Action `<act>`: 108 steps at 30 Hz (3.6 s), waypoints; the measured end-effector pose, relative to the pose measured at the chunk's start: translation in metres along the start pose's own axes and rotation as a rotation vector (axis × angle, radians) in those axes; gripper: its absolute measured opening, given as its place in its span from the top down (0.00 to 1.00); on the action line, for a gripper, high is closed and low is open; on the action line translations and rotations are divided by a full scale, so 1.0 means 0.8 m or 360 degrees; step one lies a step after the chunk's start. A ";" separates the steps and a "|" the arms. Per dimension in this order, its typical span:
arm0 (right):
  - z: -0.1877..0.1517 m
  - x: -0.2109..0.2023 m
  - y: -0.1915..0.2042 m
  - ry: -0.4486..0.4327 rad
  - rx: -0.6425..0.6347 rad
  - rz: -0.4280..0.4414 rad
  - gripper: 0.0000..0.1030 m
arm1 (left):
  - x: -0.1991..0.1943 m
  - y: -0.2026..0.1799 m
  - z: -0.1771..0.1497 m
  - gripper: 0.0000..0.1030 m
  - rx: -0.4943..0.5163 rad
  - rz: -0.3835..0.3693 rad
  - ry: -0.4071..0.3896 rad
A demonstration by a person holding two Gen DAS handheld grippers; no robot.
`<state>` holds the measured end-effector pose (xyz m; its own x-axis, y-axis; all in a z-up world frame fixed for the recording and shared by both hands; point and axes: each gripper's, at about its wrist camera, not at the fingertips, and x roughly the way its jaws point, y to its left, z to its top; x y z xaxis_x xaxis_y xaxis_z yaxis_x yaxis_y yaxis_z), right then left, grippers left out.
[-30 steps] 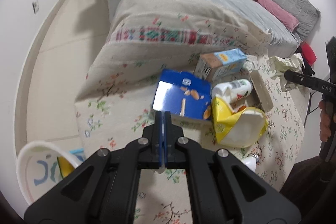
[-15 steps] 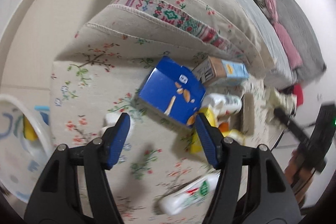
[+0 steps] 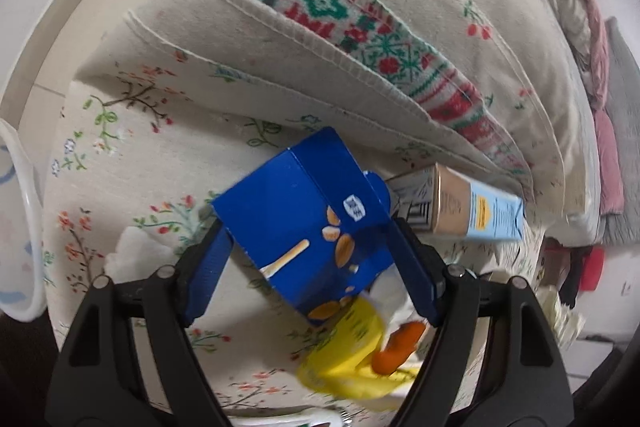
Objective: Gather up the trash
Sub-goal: 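Grasp the blue box with the left gripper while the right gripper holds the bag, then carry the blue box over the bin with the left gripper while the right carries the bag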
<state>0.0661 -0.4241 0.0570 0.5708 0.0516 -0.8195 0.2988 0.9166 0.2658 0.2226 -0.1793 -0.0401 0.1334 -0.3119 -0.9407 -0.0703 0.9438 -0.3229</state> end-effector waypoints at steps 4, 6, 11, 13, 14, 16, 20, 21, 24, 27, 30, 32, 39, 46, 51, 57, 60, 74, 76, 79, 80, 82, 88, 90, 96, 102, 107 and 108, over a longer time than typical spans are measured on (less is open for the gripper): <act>0.001 -0.003 -0.014 -0.0007 0.0025 0.0002 0.70 | 0.006 -0.010 0.003 0.18 -0.0045 0.0056 0.0000; 0.001 -0.004 -0.019 -0.0010 0.0036 0.0003 0.70 | 0.011 -0.016 0.006 0.16 -0.0067 0.0095 0.0004; 0.001 -0.005 -0.024 -0.0006 0.0039 0.0010 0.70 | 0.018 -0.028 0.002 0.13 -0.0029 0.0182 -0.0021; 0.000 -0.006 -0.022 -0.0004 0.0029 0.0012 0.70 | 0.018 -0.037 -0.001 0.19 0.0014 0.0216 -0.0034; 0.000 -0.006 -0.021 -0.0004 0.0025 0.0013 0.70 | 0.018 -0.039 -0.004 0.22 0.0045 0.0234 -0.0042; 0.000 -0.007 -0.016 -0.0006 0.0012 0.0019 0.70 | 0.016 -0.041 -0.007 0.27 0.0071 0.0218 -0.0049; 0.001 -0.012 -0.004 -0.0015 -0.0038 0.0065 0.70 | 0.004 -0.021 -0.008 0.39 0.0089 0.0138 -0.0041; 0.001 -0.014 0.001 -0.0020 -0.0049 0.0069 0.70 | 0.003 -0.014 -0.008 0.41 0.0094 0.0110 -0.0033; 0.000 -0.020 0.013 -0.0035 -0.0079 0.0085 0.70 | -0.005 0.004 -0.013 0.43 0.0102 0.0020 -0.0033; 0.000 -0.026 0.028 -0.0052 -0.0114 0.0100 0.70 | -0.023 0.030 -0.018 0.46 0.0114 -0.0039 -0.0043; -0.001 -0.028 0.039 -0.0060 -0.0138 0.0114 0.70 | -0.044 0.051 -0.017 0.46 0.0119 -0.0078 -0.0068; -0.001 -0.028 0.045 -0.0064 -0.0152 0.0119 0.70 | -0.059 0.056 -0.017 0.46 0.0119 -0.0108 -0.0085; -0.003 -0.031 0.068 -0.0071 -0.0192 0.0145 0.70 | -0.097 0.080 -0.020 0.46 0.0128 -0.0164 -0.0136; -0.006 -0.030 0.100 -0.0070 -0.0250 0.0175 0.70 | -0.142 0.125 -0.008 0.46 0.0170 -0.0164 -0.0213; -0.011 -0.026 0.124 -0.0055 -0.0286 0.0198 0.70 | -0.163 0.144 -0.012 0.46 0.0196 -0.0153 -0.0258; -0.019 -0.020 0.155 -0.0040 -0.0344 0.0218 0.70 | -0.165 0.159 -0.018 0.46 0.0174 -0.0138 -0.0286; -0.023 -0.016 0.171 -0.0028 -0.0371 0.0229 0.70 | -0.167 0.164 -0.022 0.46 0.0176 -0.0118 -0.0311; -0.059 0.007 0.253 0.0059 -0.0518 0.0309 0.70 | -0.188 0.250 -0.032 0.46 0.0164 0.0022 -0.0384; -0.065 0.013 0.265 0.0084 -0.0536 0.0331 0.70 | -0.189 0.265 -0.033 0.46 0.0161 0.0051 -0.0390; -0.078 0.027 0.285 0.0139 -0.0568 0.0361 0.70 | -0.187 0.287 -0.033 0.46 0.0175 0.0112 -0.0403; -0.082 0.032 0.291 0.0155 -0.0580 0.0366 0.70 | -0.186 0.293 -0.034 0.46 0.0184 0.0135 -0.0407; -0.090 0.040 0.301 0.0183 -0.0606 0.0378 0.70 | -0.183 0.305 -0.035 0.46 0.0207 0.0177 -0.0411; -0.113 0.066 0.341 0.0254 -0.0668 0.0446 0.69 | -0.166 0.331 -0.034 0.45 0.0254 0.0227 -0.0358; -0.123 0.072 0.356 0.0264 -0.0701 0.0457 0.69 | -0.160 0.340 -0.032 0.45 0.0254 0.0222 -0.0329; -0.149 0.095 0.406 0.0304 -0.0807 0.0512 0.67 | -0.148 0.367 -0.034 0.45 0.0264 0.0289 -0.0261; -0.176 0.117 0.444 0.0357 -0.0925 0.0527 0.66 | -0.149 0.384 -0.037 0.45 0.0266 0.0229 -0.0245; -0.186 0.135 0.461 0.0386 -0.0916 0.0599 0.56 | -0.156 0.387 -0.037 0.45 0.0281 0.0200 -0.0257; -0.187 0.137 0.462 0.0389 -0.0907 0.0616 0.47 | -0.157 0.387 -0.038 0.45 0.0291 0.0208 -0.0260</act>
<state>0.1246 -0.0208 -0.0102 0.3476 0.4399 -0.8280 -0.3723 0.8753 0.3087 0.1543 0.1483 -0.0251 0.2939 -0.1783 -0.9391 0.0803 0.9836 -0.1616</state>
